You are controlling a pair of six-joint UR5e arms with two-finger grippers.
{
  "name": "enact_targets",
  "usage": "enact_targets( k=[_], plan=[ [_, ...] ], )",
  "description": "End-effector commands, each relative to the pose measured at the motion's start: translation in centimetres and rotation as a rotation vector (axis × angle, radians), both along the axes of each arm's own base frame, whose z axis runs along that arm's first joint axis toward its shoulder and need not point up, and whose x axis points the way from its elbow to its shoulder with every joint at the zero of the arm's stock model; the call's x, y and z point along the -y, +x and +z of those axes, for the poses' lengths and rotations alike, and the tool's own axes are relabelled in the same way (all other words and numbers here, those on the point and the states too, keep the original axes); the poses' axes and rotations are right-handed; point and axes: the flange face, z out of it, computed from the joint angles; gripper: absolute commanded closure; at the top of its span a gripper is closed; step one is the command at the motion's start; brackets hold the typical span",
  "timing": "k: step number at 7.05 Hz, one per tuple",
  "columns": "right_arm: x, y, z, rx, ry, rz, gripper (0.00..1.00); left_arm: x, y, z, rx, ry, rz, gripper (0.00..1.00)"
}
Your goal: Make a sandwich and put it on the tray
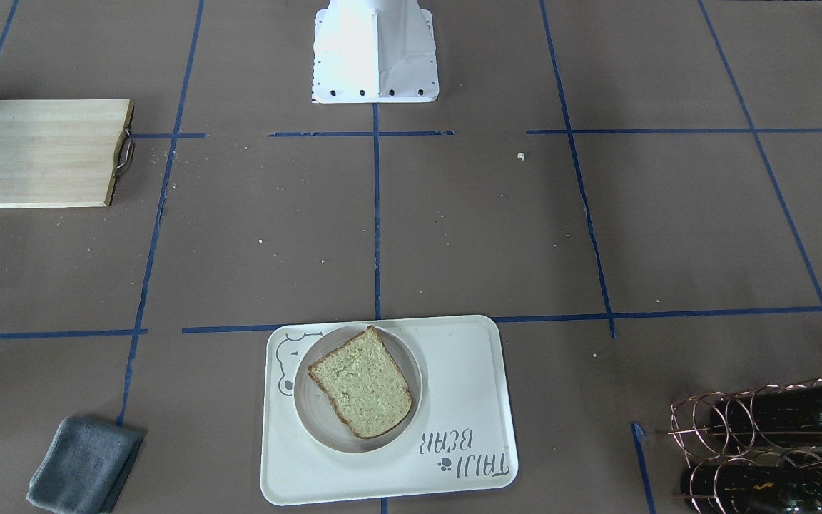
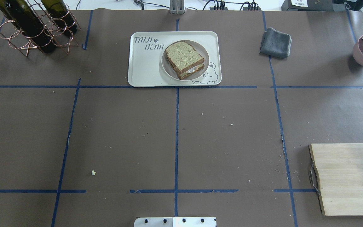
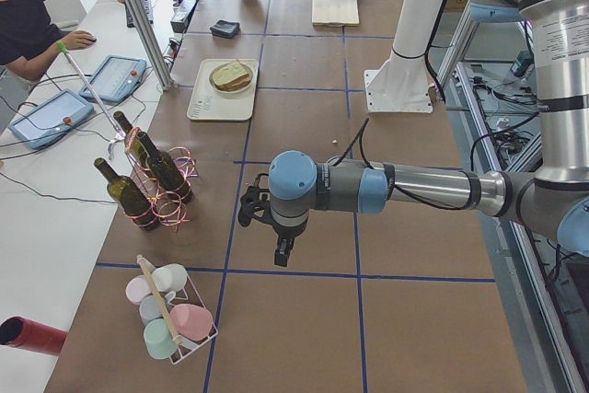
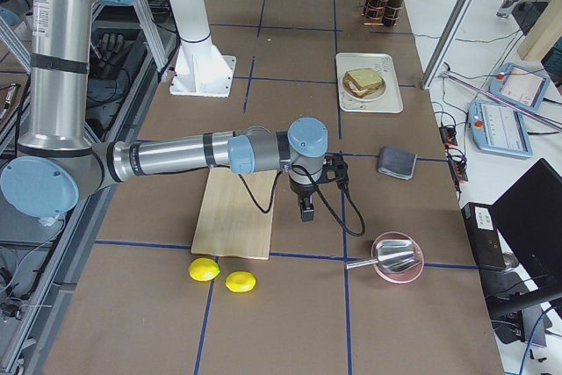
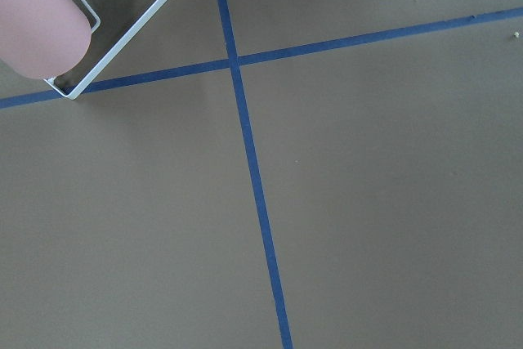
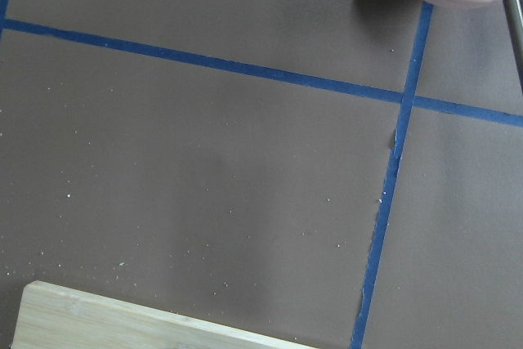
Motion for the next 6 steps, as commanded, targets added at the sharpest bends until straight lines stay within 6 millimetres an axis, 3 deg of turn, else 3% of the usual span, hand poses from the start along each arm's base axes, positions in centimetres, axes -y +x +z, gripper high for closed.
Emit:
enact_targets(
  k=[1,6],
  plan=[
    [1.0,-0.1,-0.8,-0.002,-0.003,0.015,0.00,0.1,0.0,-0.9,0.001,0.006,0.001,0.00],
    [1.4,0.0,-0.7,-0.048,-0.061,0.079,0.00,0.2,0.2,0.5,-0.003,-0.034,0.005,0.00]
  ],
)
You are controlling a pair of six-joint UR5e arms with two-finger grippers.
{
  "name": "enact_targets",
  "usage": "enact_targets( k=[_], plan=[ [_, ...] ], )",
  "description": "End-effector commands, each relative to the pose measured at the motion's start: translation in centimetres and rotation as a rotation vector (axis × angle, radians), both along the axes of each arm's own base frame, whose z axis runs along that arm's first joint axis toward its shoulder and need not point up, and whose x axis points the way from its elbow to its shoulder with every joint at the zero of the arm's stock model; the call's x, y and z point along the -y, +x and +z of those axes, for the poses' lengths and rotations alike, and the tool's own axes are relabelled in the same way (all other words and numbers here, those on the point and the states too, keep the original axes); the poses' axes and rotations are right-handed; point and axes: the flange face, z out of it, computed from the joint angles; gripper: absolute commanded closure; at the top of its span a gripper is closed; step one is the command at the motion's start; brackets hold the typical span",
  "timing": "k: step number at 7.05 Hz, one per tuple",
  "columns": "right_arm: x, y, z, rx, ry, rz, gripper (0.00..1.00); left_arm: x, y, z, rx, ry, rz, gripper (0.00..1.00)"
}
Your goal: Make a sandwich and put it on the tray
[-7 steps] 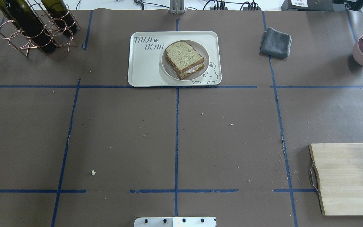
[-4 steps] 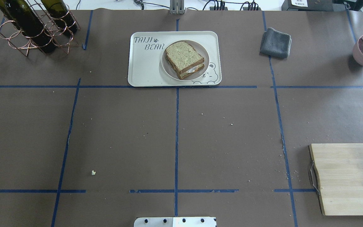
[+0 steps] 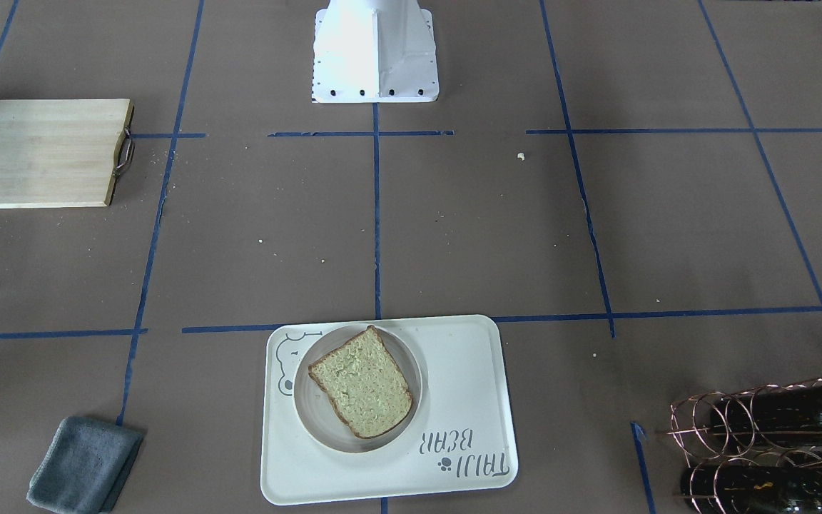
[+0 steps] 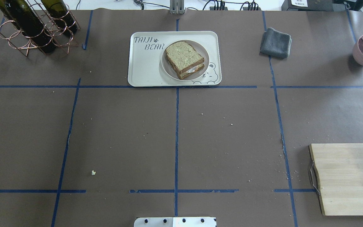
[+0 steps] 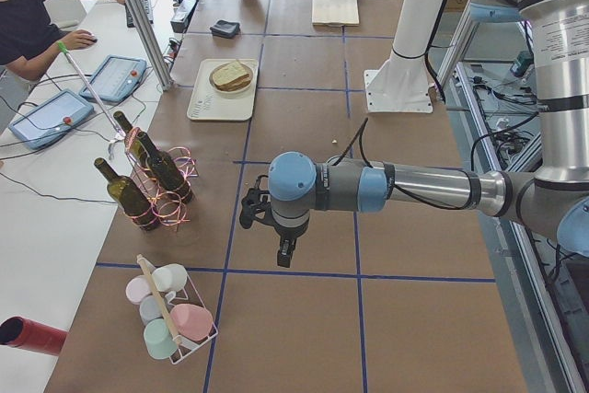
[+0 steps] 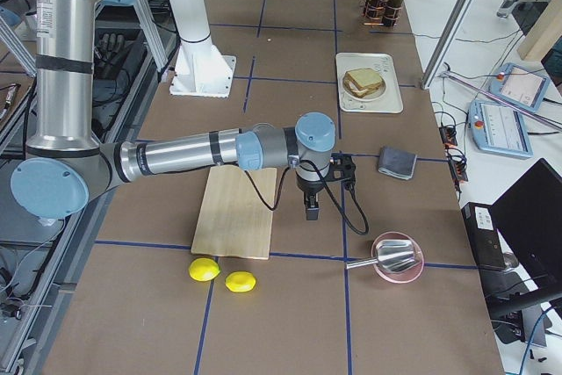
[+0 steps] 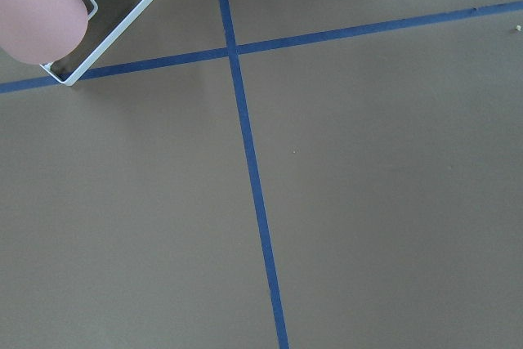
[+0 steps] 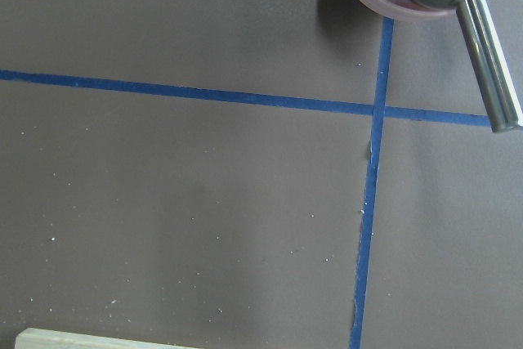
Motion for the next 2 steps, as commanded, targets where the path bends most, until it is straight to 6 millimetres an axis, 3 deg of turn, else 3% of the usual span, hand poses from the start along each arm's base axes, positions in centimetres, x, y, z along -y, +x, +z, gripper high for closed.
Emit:
enact_targets(
  k=[1,2],
  plan=[
    [-0.1,0.0,0.2,-0.007,-0.001,-0.002,0.00,0.6,-0.1,-0.4,0.000,0.010,-0.002,0.00],
    [0.1,0.0,0.1,-0.005,0.001,-0.002,0.00,1.7,-0.1,-1.5,0.002,0.028,-0.001,0.00]
  ],
)
